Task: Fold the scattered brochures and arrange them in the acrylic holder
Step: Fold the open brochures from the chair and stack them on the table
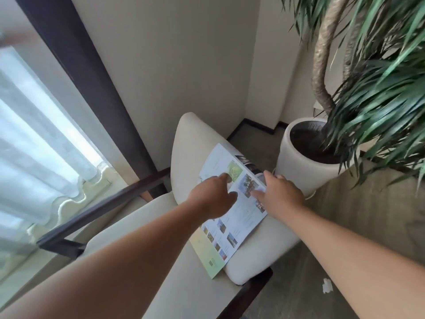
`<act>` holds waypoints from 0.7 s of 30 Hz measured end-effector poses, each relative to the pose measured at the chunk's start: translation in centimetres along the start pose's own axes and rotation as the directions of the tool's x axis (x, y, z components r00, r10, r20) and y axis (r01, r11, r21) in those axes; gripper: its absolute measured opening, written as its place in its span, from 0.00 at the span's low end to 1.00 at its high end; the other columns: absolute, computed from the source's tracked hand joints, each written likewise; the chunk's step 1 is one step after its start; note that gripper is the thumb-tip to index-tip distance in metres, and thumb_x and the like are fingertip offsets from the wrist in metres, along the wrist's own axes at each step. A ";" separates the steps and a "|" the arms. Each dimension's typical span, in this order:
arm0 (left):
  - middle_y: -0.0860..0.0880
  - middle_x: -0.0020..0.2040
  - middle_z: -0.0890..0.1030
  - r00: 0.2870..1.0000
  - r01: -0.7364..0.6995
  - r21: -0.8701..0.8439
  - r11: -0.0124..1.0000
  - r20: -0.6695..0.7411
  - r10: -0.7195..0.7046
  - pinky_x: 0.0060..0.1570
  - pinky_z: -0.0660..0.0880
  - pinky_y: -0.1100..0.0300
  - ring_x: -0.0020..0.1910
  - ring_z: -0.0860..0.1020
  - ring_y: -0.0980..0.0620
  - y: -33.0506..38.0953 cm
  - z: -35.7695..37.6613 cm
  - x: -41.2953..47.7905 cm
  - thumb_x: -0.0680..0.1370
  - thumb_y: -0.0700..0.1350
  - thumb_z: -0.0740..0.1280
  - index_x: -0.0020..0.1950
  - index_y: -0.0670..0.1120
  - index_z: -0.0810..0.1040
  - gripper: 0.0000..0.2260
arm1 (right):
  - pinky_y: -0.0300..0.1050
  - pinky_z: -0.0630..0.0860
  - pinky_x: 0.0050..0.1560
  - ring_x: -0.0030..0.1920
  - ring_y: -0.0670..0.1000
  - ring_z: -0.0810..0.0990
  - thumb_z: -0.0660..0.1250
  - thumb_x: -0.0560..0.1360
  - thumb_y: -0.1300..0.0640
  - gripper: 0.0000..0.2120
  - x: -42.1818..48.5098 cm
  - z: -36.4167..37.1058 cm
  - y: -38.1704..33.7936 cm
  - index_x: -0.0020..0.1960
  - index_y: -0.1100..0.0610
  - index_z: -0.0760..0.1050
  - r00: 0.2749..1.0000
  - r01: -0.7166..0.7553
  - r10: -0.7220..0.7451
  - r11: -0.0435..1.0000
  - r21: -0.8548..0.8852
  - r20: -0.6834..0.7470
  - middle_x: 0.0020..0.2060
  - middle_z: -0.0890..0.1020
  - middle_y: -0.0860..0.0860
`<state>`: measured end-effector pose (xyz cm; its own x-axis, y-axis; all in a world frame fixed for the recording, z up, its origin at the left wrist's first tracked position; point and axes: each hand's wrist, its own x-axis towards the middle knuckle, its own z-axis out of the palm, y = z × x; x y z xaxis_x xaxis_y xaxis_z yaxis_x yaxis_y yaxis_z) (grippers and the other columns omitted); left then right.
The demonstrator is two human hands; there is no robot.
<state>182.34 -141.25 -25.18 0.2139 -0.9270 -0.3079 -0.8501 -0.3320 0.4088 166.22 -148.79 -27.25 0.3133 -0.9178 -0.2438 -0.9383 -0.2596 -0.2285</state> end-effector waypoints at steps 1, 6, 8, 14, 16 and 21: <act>0.47 0.62 0.79 1.000 0.002 -0.008 1.000 -0.018 -0.002 0.43 0.74 0.58 0.44 0.77 0.51 0.5 -0.1 0.5 0.80 0.54 0.60 0.73 0.51 0.65 0.22 | 0.51 0.72 0.54 0.60 0.60 0.76 0.62 0.78 0.42 0.23 -0.3 -0.1 -0.1 0.69 0.52 0.66 0.999 0.015 -0.015 1.000 -0.013 -0.031 0.62 0.75 0.57; 0.45 0.50 0.81 0.962 0.247 -0.388 0.888 -0.010 -0.272 0.37 0.76 0.56 0.41 0.79 0.48 2.5 -0.7 2.2 0.78 0.64 0.60 0.69 0.44 0.67 0.29 | 0.48 0.71 0.49 0.58 0.57 0.76 0.58 0.81 0.48 0.17 -2.7 -1.2 -1.1 0.67 0.52 0.70 0.979 0.114 -0.123 0.992 -0.058 -0.164 0.60 0.78 0.54; 0.45 0.46 0.80 0.925 0.353 -0.594 0.723 0.109 -0.363 0.40 0.80 0.53 0.43 0.80 0.47 3.2 -0.7 2.4 0.77 0.66 0.60 0.57 0.43 0.73 0.27 | 0.51 0.74 0.54 0.60 0.56 0.76 0.59 0.81 0.49 0.16 -3.7 -1.4 -1.9 0.67 0.51 0.71 0.975 0.136 -0.143 0.989 -0.056 -0.169 0.61 0.78 0.54; 0.41 0.46 0.83 0.869 0.321 -0.837 0.443 0.073 -0.490 0.43 0.82 0.41 0.43 0.84 0.41 3.4 -0.5 2.2 0.75 0.41 0.65 0.46 0.43 0.76 0.02 | 0.54 0.70 0.61 0.65 0.58 0.71 0.60 0.76 0.37 0.22 -6.3 -0.6 -4.5 0.61 0.52 0.71 0.982 0.178 -0.177 0.984 -0.002 -0.062 0.61 0.74 0.52; 0.42 0.47 0.81 0.869 0.265 -0.823 0.503 -0.023 -0.494 0.46 0.82 0.46 0.45 0.82 0.42 2.5 -1.0 2.2 0.76 0.39 0.64 0.50 0.43 0.75 0.04 | 0.54 0.69 0.61 0.63 0.57 0.72 0.58 0.76 0.35 0.22 -6.2 -1.0 -4.5 0.60 0.50 0.72 0.977 0.201 -0.188 0.968 0.152 -0.099 0.60 0.74 0.51; 0.44 0.51 0.85 0.951 0.055 -0.916 0.398 -0.074 -0.301 0.51 0.81 0.45 0.48 0.84 0.43 -0.6 -5.0 -0.5 0.78 0.36 0.65 0.57 0.46 0.77 0.10 | 0.53 0.70 0.60 0.65 0.59 0.72 0.56 0.77 0.34 0.31 -2.8 -3.4 -3.0 0.71 0.53 0.68 0.986 0.003 0.067 0.908 0.418 -0.152 0.67 0.73 0.57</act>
<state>185.15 -141.50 -21.02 0.4949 -0.7942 -0.3525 0.1137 -0.3430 0.9324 167.68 -146.51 -22.66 0.2238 -0.9681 -0.1126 -0.7903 -0.1127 -0.6023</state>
